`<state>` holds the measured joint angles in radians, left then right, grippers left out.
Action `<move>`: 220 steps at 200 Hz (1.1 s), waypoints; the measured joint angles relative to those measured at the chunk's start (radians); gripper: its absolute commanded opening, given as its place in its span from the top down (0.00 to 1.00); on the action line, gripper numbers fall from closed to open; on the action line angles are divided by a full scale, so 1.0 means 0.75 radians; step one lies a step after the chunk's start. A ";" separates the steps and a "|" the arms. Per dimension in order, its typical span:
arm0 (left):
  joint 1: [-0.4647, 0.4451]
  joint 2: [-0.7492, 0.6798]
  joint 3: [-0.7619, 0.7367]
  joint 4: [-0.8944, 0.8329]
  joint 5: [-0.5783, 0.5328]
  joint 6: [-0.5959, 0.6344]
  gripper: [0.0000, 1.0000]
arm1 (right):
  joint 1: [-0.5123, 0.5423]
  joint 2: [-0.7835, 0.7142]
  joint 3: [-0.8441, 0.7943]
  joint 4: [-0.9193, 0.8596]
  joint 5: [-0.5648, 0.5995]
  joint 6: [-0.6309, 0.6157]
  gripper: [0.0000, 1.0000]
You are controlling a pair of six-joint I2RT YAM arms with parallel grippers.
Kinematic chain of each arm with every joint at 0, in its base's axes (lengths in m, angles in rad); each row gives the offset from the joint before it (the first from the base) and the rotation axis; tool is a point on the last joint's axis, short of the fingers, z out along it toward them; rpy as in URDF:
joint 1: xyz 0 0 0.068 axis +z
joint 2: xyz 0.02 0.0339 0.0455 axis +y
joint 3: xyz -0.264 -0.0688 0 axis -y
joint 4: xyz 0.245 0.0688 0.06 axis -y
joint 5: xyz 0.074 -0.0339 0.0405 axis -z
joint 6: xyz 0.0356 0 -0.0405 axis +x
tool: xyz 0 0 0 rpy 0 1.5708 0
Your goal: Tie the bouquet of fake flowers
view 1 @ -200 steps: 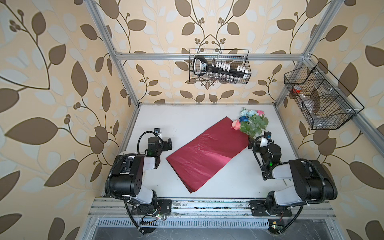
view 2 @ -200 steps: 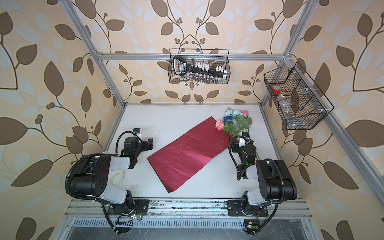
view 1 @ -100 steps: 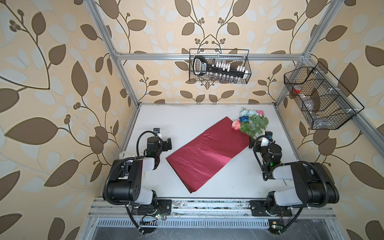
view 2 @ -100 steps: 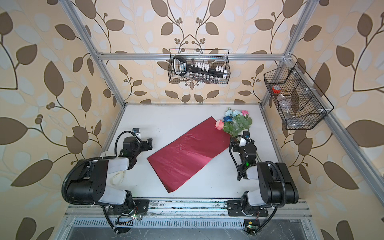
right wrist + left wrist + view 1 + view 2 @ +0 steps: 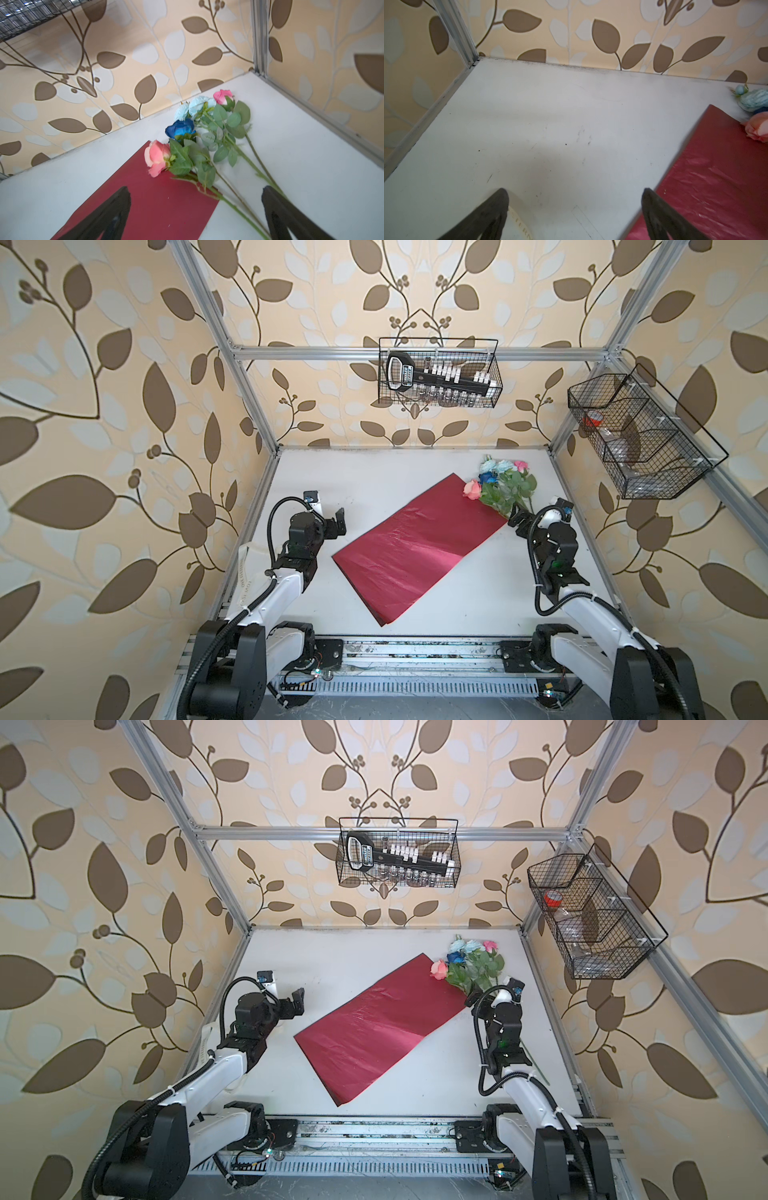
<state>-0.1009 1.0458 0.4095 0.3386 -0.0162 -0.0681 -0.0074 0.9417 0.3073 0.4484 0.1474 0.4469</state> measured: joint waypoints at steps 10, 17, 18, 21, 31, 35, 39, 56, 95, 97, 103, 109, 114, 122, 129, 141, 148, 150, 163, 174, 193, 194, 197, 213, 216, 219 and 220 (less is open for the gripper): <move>-0.054 -0.058 0.004 -0.062 -0.026 -0.019 0.01 | 0.010 -0.054 0.000 -0.084 -0.025 0.053 0.00; -0.086 -0.095 0.006 -0.097 -0.041 -0.031 0.01 | 0.018 -0.087 0.000 -0.133 -0.045 0.089 0.00; -0.090 -0.098 0.006 -0.101 -0.043 -0.031 0.01 | 0.019 -0.094 0.000 -0.141 -0.048 0.095 0.00; -0.105 -0.117 0.008 -0.121 -0.052 -0.042 0.01 | 0.024 -0.108 0.000 -0.159 -0.061 0.112 0.00; -0.146 -0.160 0.014 -0.171 -0.067 -0.080 0.01 | 0.041 -0.149 -0.001 -0.209 -0.100 0.164 0.00; -0.159 -0.176 0.017 -0.195 -0.073 -0.097 0.01 | 0.053 -0.164 -0.001 -0.226 -0.119 0.188 0.00; -0.169 -0.187 0.019 -0.212 -0.075 -0.111 0.01 | 0.063 -0.176 -0.002 -0.239 -0.134 0.209 0.00; -0.190 -0.227 0.021 -0.280 -0.065 -0.200 0.01 | 0.136 -0.202 -0.014 -0.274 -0.182 0.294 0.01; -0.190 -0.246 0.021 -0.363 0.031 -0.350 0.01 | 0.382 -0.146 -0.094 -0.303 -0.209 0.485 0.08; -0.190 -0.247 0.021 -0.365 0.037 -0.357 0.01 | 0.396 -0.140 -0.098 -0.302 -0.209 0.495 0.09; -0.190 -0.250 0.021 -0.369 0.048 -0.373 0.01 | 0.433 -0.115 -0.109 -0.298 -0.210 0.524 0.11; -0.190 -0.255 0.021 -0.373 0.053 -0.385 0.01 | 0.463 -0.092 -0.116 -0.292 -0.210 0.547 0.13; -0.190 -0.261 0.021 -0.377 0.057 -0.398 0.01 | 0.494 -0.067 -0.121 -0.288 -0.209 0.572 0.15; -0.190 -0.271 0.021 -0.381 0.058 -0.408 0.01 | 0.533 -0.030 -0.123 -0.275 -0.207 0.597 0.17; -0.190 -0.281 0.021 -0.384 0.057 -0.415 0.01 | 0.565 0.005 -0.123 -0.255 -0.206 0.620 0.19; -0.190 -0.298 0.020 -0.387 0.057 -0.427 0.01 | 0.604 0.061 -0.123 -0.216 -0.204 0.655 0.22; -0.190 -0.308 0.018 -0.387 0.057 -0.434 0.01 | 0.617 0.093 -0.123 -0.188 -0.203 0.671 0.24; -0.190 -0.311 0.018 -0.387 0.057 -0.435 0.01 | 0.621 0.102 -0.123 -0.178 -0.202 0.674 0.24; -0.190 -0.317 0.015 -0.388 0.057 -0.444 0.01 | 0.627 0.156 -0.124 -0.125 -0.201 0.697 0.27; -0.190 -0.315 0.015 -0.388 0.057 -0.450 0.01 | 0.629 0.197 -0.124 -0.082 -0.201 0.718 0.29; -0.190 -0.304 0.015 -0.388 0.057 -0.465 0.01 | 0.630 0.272 -0.123 -0.004 -0.202 0.734 0.34; -0.190 -0.303 0.015 -0.388 0.057 -0.466 0.01 | 0.630 0.275 -0.123 -0.002 -0.203 0.734 0.34; -0.190 -0.299 0.015 -0.388 0.057 -0.468 0.01 | 0.630 0.286 -0.123 0.011 -0.203 0.735 0.34; -0.190 -0.269 0.015 -0.392 0.058 -0.476 0.01 | 0.630 0.355 -0.117 0.057 -0.211 0.744 0.39; -0.190 -0.262 0.015 -0.393 0.058 -0.477 0.01 | 0.630 0.371 -0.114 0.064 -0.213 0.743 0.40; -0.190 -0.256 0.015 -0.395 0.058 -0.478 0.01 | 0.630 0.383 -0.112 0.068 -0.215 0.749 0.41; -0.190 -0.255 0.015 -0.395 0.058 -0.478 0.01 | 0.630 0.387 -0.111 0.069 -0.217 0.749 0.41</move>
<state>-0.2432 0.8547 0.4206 0.0422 0.0277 -0.4263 0.4648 1.2316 0.2241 0.5003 -0.0151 1.0084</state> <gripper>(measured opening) 0.989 0.620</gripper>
